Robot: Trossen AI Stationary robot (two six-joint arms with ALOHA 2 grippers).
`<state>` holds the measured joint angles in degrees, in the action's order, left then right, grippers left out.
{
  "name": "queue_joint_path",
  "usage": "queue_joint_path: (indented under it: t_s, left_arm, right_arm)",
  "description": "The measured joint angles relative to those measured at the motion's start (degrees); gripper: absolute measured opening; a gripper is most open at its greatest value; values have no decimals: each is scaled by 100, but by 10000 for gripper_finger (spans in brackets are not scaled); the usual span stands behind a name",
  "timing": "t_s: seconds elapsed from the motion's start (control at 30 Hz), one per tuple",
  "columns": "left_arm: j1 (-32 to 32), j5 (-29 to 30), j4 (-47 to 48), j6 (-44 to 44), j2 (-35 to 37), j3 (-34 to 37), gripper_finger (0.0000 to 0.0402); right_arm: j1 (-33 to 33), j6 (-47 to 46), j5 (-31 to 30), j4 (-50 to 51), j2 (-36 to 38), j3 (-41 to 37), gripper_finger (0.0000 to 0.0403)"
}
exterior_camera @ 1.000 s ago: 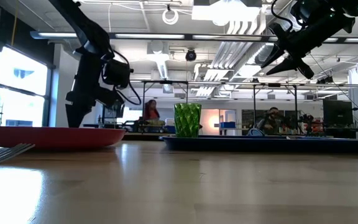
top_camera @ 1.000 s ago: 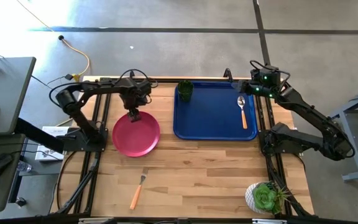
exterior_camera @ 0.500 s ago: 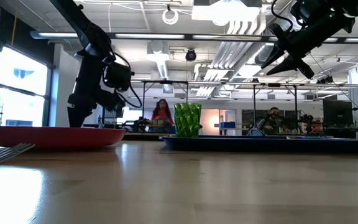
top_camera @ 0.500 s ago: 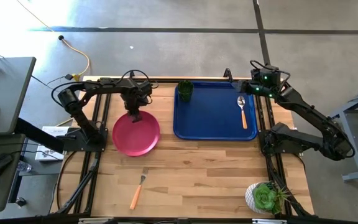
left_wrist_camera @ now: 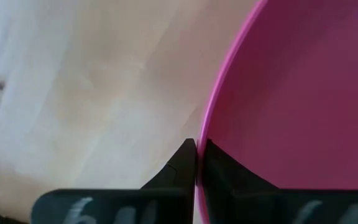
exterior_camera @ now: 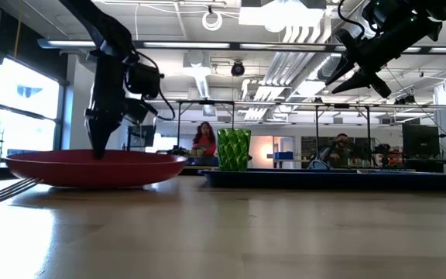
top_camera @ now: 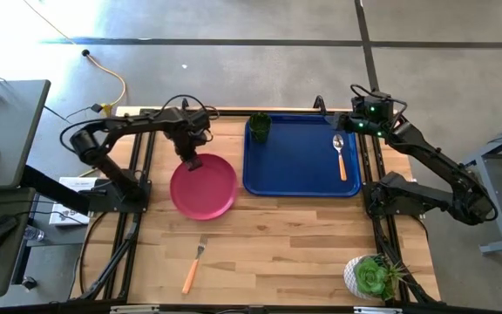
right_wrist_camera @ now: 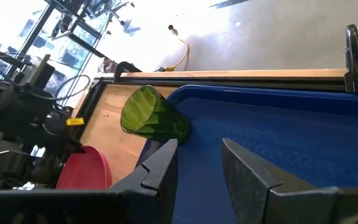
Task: Pick and place plate/cup/fork/spoon on tray
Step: Put the pink plate on the blue tray
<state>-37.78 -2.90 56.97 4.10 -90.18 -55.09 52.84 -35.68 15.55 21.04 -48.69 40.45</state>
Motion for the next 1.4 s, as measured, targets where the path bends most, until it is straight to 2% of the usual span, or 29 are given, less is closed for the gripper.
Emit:
queue_joint_path:
  t_s: [0.3,0.57,0.77,0.93,1.23,1.4]
  left_arm:
    - [29,-216,98,-834,948,0,3]
    - [204,-251,293,-1003,1387,4,3]
    - [297,-594,273,-1345,1585,4,3]
    - [469,-581,276,-1976,1674,4,3]
    - [1121,-666,250,-3295,1675,4,3]
    - [1520,-661,-19,-3895,1675,-15,3]
  right_arm:
    - [0,15,117,-204,0,0,114]
    - [0,15,143,-315,2,0,114]
    - [0,-9,224,-315,2,0,114]
    - [0,-29,341,-315,2,0,114]
    - [-9,-297,480,-367,2,0,114]
    - [-284,-464,508,-699,2,0,114]
